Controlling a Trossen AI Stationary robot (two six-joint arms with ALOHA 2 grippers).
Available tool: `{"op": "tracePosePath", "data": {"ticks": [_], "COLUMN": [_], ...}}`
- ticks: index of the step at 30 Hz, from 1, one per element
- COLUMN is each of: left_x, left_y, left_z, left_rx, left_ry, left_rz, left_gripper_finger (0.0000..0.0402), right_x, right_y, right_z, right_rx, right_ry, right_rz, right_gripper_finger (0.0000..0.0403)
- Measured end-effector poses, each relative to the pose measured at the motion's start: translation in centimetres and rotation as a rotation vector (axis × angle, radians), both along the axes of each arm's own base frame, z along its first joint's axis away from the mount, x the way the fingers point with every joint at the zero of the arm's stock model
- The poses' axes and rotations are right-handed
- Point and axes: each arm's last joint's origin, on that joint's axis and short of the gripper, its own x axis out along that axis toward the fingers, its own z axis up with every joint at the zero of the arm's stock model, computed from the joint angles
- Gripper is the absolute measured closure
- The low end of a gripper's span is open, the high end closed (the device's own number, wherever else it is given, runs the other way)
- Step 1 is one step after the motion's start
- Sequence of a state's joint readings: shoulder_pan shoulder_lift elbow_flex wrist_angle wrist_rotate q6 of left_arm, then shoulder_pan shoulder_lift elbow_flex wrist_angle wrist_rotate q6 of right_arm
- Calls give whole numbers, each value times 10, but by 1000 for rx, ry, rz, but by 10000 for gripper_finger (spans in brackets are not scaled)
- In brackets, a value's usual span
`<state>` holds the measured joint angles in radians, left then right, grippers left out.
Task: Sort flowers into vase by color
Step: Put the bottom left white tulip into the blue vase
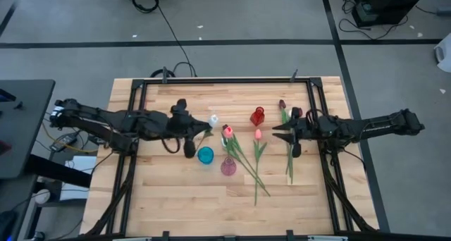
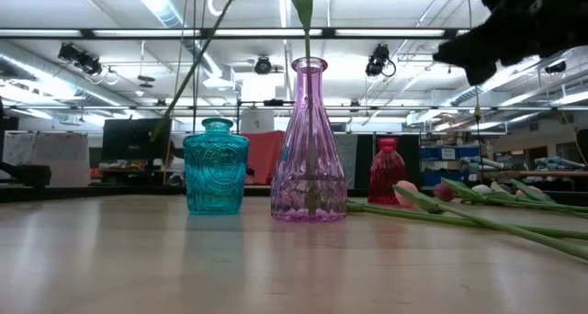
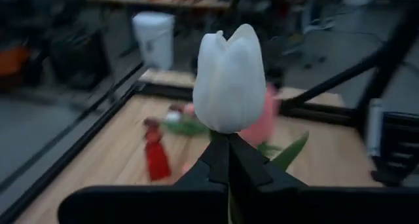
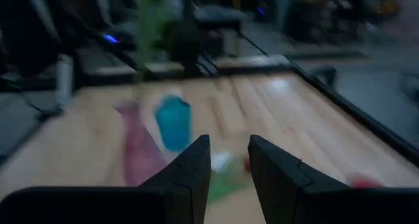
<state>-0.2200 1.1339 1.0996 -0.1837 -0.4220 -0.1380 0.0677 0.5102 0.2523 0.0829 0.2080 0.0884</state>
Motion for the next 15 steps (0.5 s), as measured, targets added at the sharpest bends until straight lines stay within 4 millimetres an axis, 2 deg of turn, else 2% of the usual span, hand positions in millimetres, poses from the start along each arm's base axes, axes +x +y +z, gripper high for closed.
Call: {"op": "tracePosePath", "data": {"ticks": [4, 8, 13, 15], "left_x": [-8, -11, 7, 15], "left_y": [-4, -11, -22, -26], "left_z": [14, 21, 24, 26], "left_rx": [-2, -30, 38, 84], "left_ry": [-96, -150, -278, -343], "left_rz": [-117, -238, -297, -312], "left_gripper_finger": [398, 397, 397, 397], "right_x": [-2, -1, 3, 4], "right_y": [-3, -4, -4, -4], "right_z": [0, 1, 3, -3], "right_rx": [12, 40, 48, 42], "right_ry": [-2, -27, -76, -85], "right_rz": [-123, -151, -150, -150], "right_gripper_finger": [285, 285, 285, 285]}}
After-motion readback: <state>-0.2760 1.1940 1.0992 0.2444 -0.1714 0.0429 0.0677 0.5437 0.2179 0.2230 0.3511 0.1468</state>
